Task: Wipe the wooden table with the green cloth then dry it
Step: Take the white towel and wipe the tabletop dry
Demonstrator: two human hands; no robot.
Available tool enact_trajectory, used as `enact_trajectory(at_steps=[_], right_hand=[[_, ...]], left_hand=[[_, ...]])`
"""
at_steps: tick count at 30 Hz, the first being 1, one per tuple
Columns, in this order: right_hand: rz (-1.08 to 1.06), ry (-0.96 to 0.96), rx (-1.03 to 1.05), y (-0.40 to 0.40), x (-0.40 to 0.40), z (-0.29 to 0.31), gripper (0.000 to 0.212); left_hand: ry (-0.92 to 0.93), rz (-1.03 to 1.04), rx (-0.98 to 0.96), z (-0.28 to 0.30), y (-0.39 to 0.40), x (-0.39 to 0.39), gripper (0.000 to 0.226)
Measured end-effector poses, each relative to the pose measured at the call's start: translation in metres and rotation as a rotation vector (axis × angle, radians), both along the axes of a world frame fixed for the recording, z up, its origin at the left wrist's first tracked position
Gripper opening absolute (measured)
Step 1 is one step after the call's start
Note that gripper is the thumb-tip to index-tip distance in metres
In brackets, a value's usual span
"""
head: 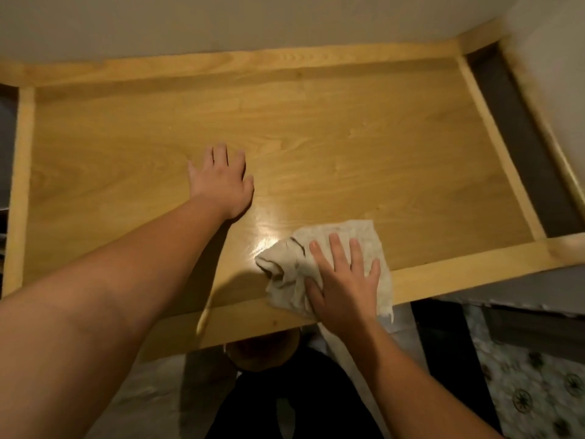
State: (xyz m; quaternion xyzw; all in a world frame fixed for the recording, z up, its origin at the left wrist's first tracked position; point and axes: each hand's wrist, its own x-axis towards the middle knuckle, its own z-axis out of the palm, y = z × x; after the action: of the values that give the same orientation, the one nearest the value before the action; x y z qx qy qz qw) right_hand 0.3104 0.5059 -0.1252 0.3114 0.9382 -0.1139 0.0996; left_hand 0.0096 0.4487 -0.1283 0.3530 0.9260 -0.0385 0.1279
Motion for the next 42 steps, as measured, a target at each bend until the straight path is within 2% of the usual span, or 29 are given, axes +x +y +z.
enact_trajectory(at_steps=[4, 8, 13, 16, 21, 26, 31, 35, 42], right_hand=[[0.008, -0.009, 0.015, 0.014, -0.014, 0.004, 0.066], [0.052, 0.062, 0.033, 0.057, -0.043, -0.005, 0.068], [0.037, 0.109, 0.099, 0.152, -0.144, -0.014, 0.065], [0.014, 0.115, 0.095, 0.203, -0.218, -0.021, 0.067], [0.032, 0.058, 0.042, 0.260, -0.310, -0.025, 0.071], [0.084, 0.043, 0.058, 0.279, -0.363, -0.021, 0.074], [0.086, 0.055, 0.067, 0.285, -0.362, -0.020, 0.073], [0.119, 0.046, 0.083, 0.279, -0.348, -0.018, 0.068], [0.146, 0.053, 0.051, 0.239, -0.230, -0.020, 0.064]], left_hand=[[-0.047, -0.069, 0.004, 0.010, 0.060, 0.006, 0.069], [-0.062, -0.056, 0.097, -0.016, 0.080, 0.018, 0.069], [-0.019, -0.062, 0.087, -0.023, 0.082, 0.017, 0.070], [0.005, -0.033, 0.202, -0.023, 0.085, 0.018, 0.055], [-0.010, -0.023, 0.193, -0.024, 0.085, 0.018, 0.065], [-0.008, 0.009, 0.177, -0.026, 0.081, 0.015, 0.068], [-0.041, -0.001, 0.144, -0.020, 0.083, 0.015, 0.072], [-0.034, 0.004, 0.201, -0.019, 0.081, 0.015, 0.067], [-0.053, 0.019, 0.186, -0.020, 0.082, 0.015, 0.055]])
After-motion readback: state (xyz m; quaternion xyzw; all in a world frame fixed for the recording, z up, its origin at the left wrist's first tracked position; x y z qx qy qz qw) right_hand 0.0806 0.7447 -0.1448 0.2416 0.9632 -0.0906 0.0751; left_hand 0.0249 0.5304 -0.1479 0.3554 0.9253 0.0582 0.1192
